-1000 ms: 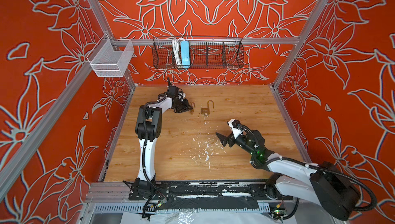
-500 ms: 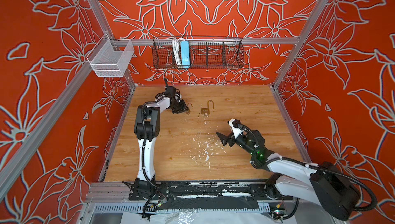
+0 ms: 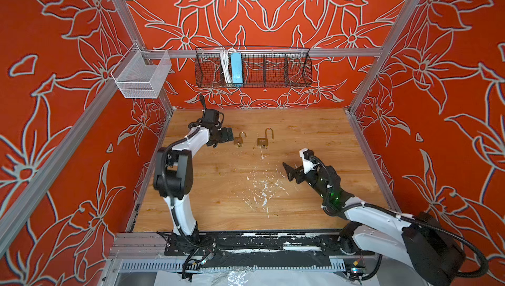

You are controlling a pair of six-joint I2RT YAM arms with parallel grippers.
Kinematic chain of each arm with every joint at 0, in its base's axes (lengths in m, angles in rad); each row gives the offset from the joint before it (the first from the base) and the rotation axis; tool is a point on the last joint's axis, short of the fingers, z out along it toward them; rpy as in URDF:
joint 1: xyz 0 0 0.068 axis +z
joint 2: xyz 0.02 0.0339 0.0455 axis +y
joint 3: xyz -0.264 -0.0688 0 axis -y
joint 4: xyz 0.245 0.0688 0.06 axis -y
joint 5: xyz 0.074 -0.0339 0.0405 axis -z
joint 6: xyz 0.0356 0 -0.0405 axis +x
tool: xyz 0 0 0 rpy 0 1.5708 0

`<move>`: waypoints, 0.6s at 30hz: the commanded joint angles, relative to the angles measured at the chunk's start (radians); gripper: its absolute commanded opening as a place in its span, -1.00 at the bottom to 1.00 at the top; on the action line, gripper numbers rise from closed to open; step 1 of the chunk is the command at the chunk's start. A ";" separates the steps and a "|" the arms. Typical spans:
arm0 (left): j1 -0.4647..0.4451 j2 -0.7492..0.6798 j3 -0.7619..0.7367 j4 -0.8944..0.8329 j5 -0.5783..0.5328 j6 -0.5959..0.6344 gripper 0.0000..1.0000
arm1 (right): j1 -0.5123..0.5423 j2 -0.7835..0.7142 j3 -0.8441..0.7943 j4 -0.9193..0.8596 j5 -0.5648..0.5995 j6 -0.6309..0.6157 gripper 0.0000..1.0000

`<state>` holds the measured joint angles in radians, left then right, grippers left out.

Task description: Unlock with the key

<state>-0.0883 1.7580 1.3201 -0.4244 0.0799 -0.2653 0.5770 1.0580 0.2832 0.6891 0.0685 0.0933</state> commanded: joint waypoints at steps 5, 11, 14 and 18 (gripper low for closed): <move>-0.021 -0.456 -0.462 0.216 -0.409 0.011 0.95 | -0.028 -0.112 -0.033 -0.066 0.276 0.070 0.95; -0.021 -0.633 -0.852 0.535 -0.567 0.077 0.95 | -0.033 -0.288 -0.093 -0.118 0.477 -0.019 0.96; -0.021 -0.617 -0.918 0.681 -0.535 0.142 0.95 | -0.053 -0.463 -0.145 -0.165 0.586 -0.129 0.96; -0.002 -0.565 -0.945 0.865 -0.412 0.214 0.95 | -0.132 -0.664 -0.160 -0.428 0.649 -0.107 0.96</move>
<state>-0.1017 1.1748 0.3717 0.1852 -0.3878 -0.1284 0.4835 0.4740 0.1421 0.4397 0.6090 0.0204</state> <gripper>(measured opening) 0.974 0.982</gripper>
